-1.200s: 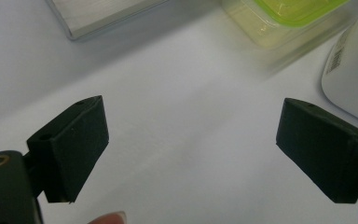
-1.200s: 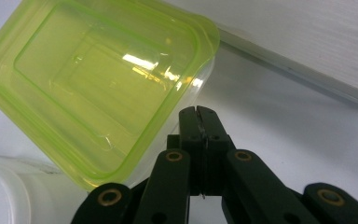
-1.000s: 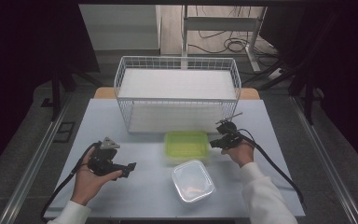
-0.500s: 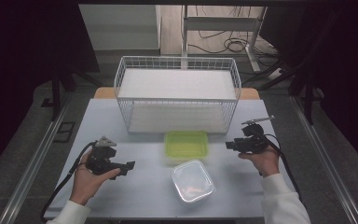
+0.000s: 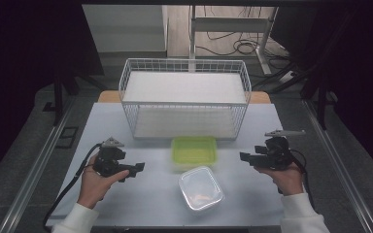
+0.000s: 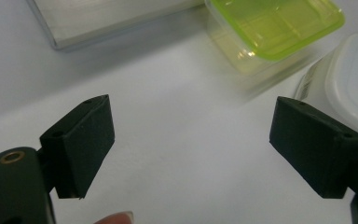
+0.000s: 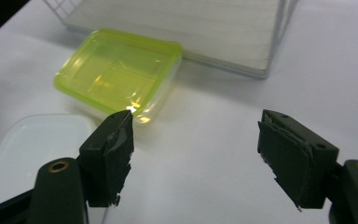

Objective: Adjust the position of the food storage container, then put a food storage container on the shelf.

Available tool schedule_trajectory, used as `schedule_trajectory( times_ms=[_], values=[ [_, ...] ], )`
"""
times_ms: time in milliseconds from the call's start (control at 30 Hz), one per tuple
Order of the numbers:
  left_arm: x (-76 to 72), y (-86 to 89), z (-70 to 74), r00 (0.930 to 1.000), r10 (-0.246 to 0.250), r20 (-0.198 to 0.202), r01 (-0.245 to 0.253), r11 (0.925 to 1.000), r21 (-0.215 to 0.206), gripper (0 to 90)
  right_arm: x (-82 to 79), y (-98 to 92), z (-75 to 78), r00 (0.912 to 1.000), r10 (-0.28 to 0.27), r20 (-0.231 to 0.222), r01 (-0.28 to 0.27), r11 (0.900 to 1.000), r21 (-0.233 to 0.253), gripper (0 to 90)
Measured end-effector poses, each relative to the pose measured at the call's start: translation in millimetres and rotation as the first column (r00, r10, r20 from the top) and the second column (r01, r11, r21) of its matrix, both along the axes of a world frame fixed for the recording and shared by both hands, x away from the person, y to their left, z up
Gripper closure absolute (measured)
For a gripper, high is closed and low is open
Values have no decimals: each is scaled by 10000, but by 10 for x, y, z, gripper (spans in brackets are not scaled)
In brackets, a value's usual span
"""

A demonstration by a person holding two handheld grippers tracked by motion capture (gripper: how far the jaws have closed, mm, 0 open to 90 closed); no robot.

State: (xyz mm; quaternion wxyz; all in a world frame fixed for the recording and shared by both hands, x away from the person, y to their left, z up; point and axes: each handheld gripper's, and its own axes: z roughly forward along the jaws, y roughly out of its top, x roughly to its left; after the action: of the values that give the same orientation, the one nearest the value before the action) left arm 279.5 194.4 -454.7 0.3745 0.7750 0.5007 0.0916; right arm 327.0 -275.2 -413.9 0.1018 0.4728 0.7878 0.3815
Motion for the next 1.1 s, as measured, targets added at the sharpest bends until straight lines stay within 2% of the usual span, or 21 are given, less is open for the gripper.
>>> schedule_trajectory(
  times_ms=[100,200,367,600,667,767,800,900,967,1100],
  values=[
    [5,-9,14,10000,15,29,-14,9997,-251,147,-25,24,-6,9998,204,70,-205,9996,177,253],
    [-11,-51,50,9998,150,93,-150,9999,-72,141,-15,65,-20,9995,310,35,-311,9992,243,250],
    [-44,-115,128,9997,145,188,-141,9997,-224,129,-2,110,-38,9996,296,18,-297,9978,586,250],
    [32,-220,114,9997,208,-120,-216,9971,-735,152,56,168,-48,9984,494,-288,-463,9941,982,259],
    [36,-265,144,9998,193,25,-191,9966,-796,169,54,208,-20,9989,464,-18,-462,9969,633,264],
    [56,-311,183,9998,163,91,-154,9951,-973,179,54,220,48,9982,572,171,-583,9953,770,275],
    [74,-315,184,9999,149,34,-144,9935,-1130,184,62,223,53,9982,557,218,-571,9959,707,276],
    [138,-331,173,9998,136,-114,-150,9920,-1257,210,103,271,39,9977,651,168,-662,9950,747,301],
    [195,-349,153,9993,164,-337,-215,9874,-1571,238,131,332,29,9973,717,171,-729,9942,796,332],
    [294,-436,154,9985,15,-550,-106,9864,-1640,281,200,451,5,9953,971,28,-970,9911,915,370]
  ],
)
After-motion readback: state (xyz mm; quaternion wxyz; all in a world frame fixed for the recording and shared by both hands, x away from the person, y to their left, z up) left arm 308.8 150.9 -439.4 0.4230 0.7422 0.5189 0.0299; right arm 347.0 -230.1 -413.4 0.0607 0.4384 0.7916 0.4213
